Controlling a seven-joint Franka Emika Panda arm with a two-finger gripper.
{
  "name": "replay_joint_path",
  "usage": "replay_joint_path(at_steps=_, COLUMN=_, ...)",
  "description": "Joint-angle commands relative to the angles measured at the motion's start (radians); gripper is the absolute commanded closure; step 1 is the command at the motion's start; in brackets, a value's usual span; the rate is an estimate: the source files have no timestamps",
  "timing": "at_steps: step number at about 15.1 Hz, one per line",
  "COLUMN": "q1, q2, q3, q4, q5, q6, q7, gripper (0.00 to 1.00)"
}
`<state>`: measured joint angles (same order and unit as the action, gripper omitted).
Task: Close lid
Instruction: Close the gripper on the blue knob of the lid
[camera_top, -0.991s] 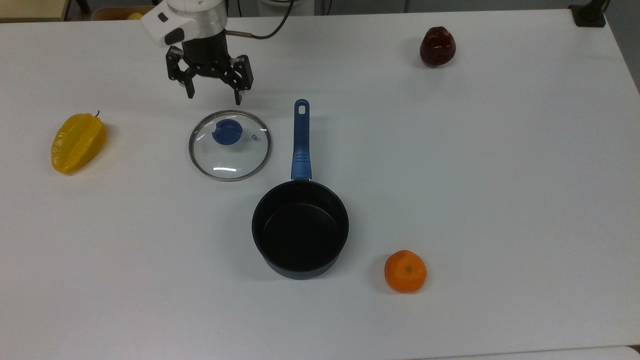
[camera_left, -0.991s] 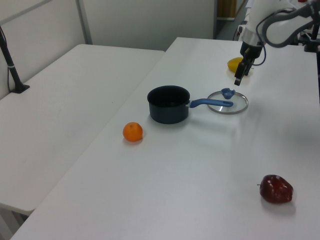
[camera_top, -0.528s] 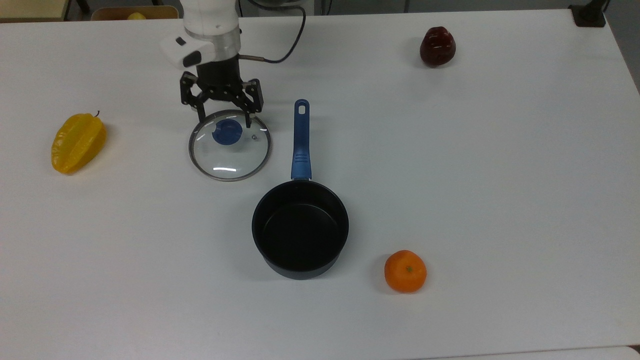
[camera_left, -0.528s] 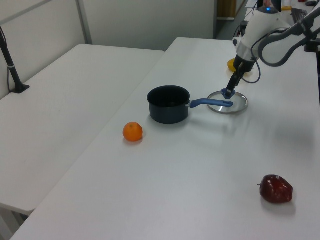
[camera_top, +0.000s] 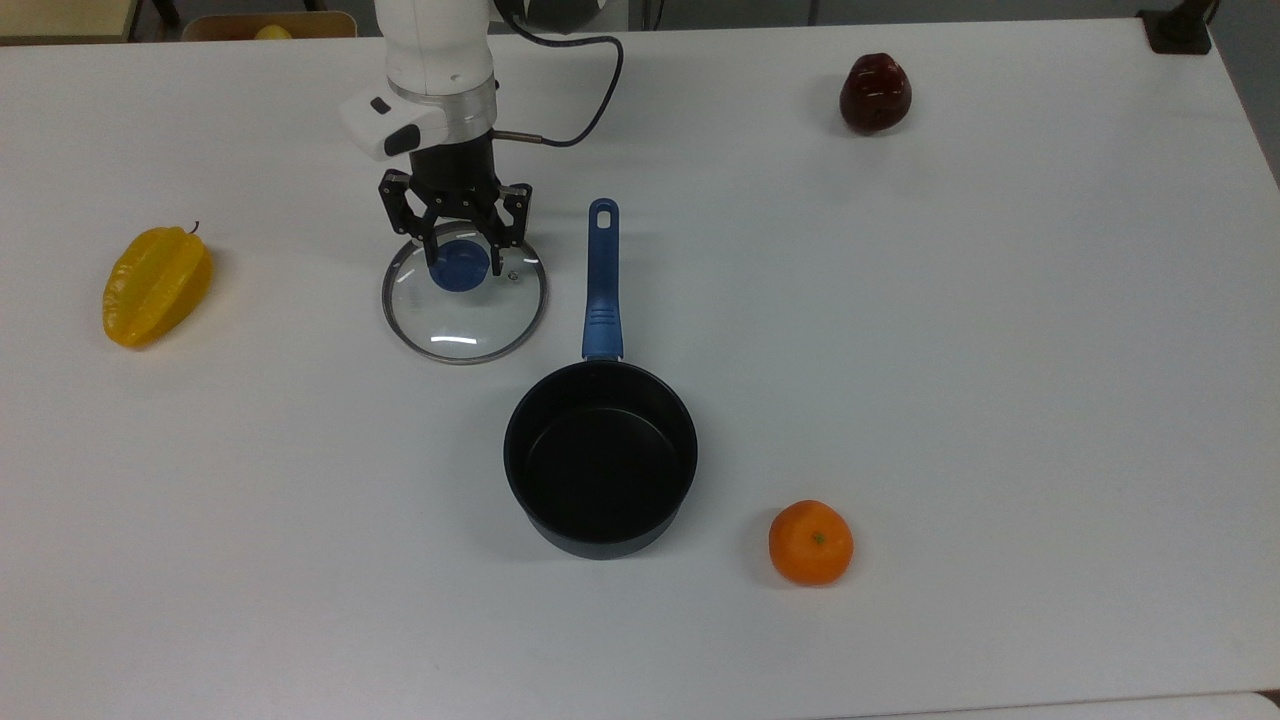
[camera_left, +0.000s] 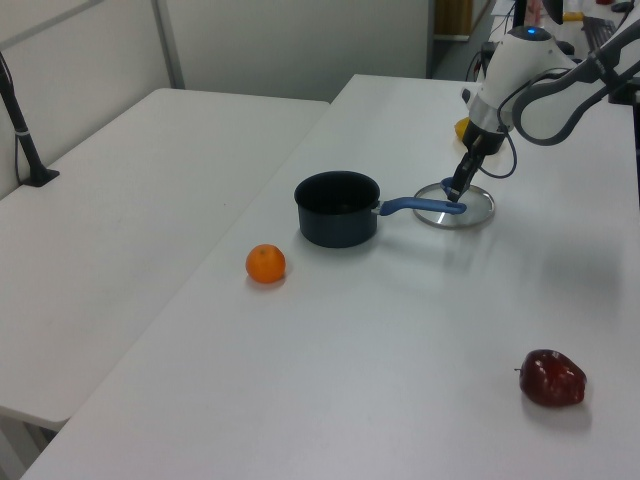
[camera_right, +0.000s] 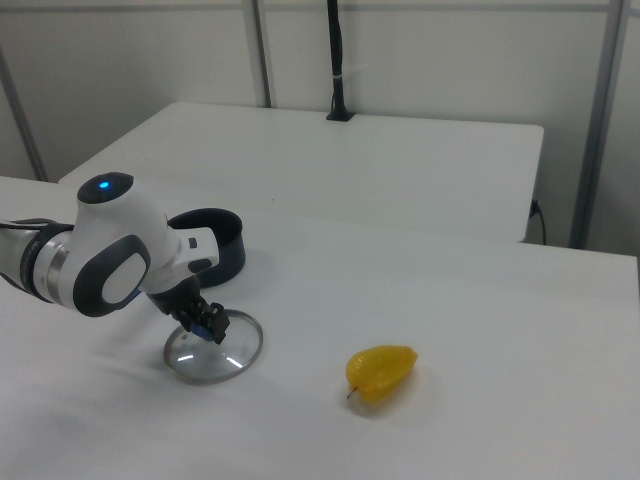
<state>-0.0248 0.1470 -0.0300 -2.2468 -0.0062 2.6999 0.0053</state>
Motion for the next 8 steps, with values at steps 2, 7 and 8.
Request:
replay_joint_path(at_steps=2, q1=-0.003, q2=0.000, q3=-0.005, q4=0.001, q5=0.003, q6=0.029, q7=0.071, gripper=0.35)
replay_joint_path(at_steps=7, q1=-0.029, q2=0.000, q3=-0.010, q4=0.071, q5=0.015, q6=0.009, q7=0.096, gripper=0.43)
replay_joint_path(at_steps=8, q1=-0.036, q2=-0.001, q3=-0.010, q4=0.100, q5=0.015, q6=-0.024, q7=0.096, gripper=0.43)
